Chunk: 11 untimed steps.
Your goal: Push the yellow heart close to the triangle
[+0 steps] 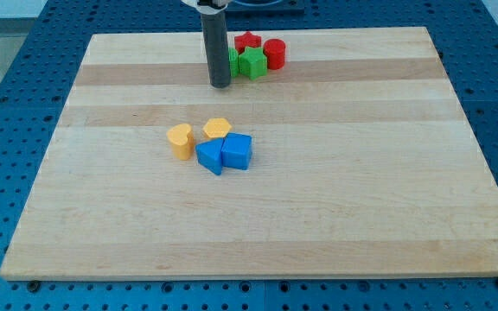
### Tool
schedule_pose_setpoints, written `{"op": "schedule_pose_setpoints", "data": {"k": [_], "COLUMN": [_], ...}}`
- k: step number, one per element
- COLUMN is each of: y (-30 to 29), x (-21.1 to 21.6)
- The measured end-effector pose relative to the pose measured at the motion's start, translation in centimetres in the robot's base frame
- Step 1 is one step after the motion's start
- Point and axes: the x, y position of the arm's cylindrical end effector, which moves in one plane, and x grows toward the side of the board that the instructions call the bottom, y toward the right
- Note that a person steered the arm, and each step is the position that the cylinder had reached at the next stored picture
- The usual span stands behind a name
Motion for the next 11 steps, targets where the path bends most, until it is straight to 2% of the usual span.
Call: {"op": "schedule_pose_setpoints", "data": {"k": [2,3,4,5,6,8,10,11], "y": [-10.3,-10.6,-13.8,-13.8,-12.5,-12.5,-8.1,-8.0], "x": [3.7,3.5,5.3,6.9,11.0,11.0,10.9,10.9]}}
